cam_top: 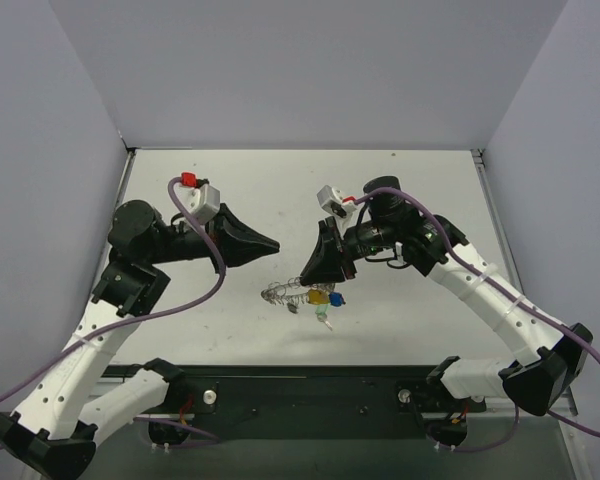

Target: Put the keys on the keyring

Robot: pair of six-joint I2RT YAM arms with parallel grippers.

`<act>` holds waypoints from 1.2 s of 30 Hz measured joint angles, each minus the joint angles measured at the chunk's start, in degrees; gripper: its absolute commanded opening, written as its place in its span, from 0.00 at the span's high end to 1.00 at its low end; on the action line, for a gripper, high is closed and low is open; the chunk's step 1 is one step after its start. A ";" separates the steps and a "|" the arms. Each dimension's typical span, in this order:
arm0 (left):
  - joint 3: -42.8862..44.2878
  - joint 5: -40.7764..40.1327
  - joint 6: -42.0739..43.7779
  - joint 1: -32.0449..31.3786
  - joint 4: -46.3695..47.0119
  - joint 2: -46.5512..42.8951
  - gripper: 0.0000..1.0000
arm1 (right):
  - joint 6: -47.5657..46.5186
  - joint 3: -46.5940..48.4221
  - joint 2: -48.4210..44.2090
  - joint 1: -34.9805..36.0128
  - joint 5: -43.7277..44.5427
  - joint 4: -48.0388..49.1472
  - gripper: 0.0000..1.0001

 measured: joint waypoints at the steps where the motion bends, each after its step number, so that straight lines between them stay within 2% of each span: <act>1: -0.33 0.50 -1.20 0.00 2.47 -0.24 1.00 | 0.35 -0.20 0.00 0.00 -0.07 -0.02 1.00; 4: -0.81 2.05 -3.23 0.04 6.91 -0.15 1.00 | 1.09 -0.24 -0.02 0.00 -0.50 0.04 1.00; 5: -0.70 2.34 -3.26 0.07 6.75 0.07 0.82 | 1.29 -0.24 -0.02 0.00 -0.52 0.07 1.00; 7: 1.16 2.97 -0.50 0.09 3.02 1.42 0.62 | 1.44 -0.24 -0.02 0.00 -0.52 0.07 1.00; 9: 5.31 3.02 3.45 0.09 -4.52 3.91 0.19 | 1.55 -0.24 -0.02 0.00 -0.50 0.09 1.00; 10: 8.04 2.71 5.84 0.09 -9.25 5.57 0.18 | 1.60 -0.24 -0.02 0.00 -0.48 0.09 1.00; 15: 14.40 -0.28 15.56 -0.22 -26.77 8.87 0.20 | 1.64 -0.24 -0.02 -0.07 -0.46 0.20 1.00; 20: 16.35 -3.39 21.40 -3.39 -37.59 10.36 0.33 | 1.81 -0.24 -0.02 -0.07 -0.46 0.35 1.00; 26: 16.61 -6.62 24.48 -9.55 -42.62 13.53 0.44 | 1.86 -0.24 0.13 -0.28 -0.46 0.39 1.00; 31: 16.63 -8.33 25.59 -10.80 -43.85 15.17 0.55 | 1.84 -0.24 0.31 -0.39 -0.42 0.42 1.00; 35: 16.90 -8.94 26.12 -11.13 -44.59 15.69 0.67 | 1.84 -0.24 0.31 -0.39 -0.42 0.42 1.00; 36: 17.05 -8.98 26.16 -11.23 -44.70 15.80 0.76 | 1.84 -0.24 0.31 -0.39 -0.42 0.42 1.00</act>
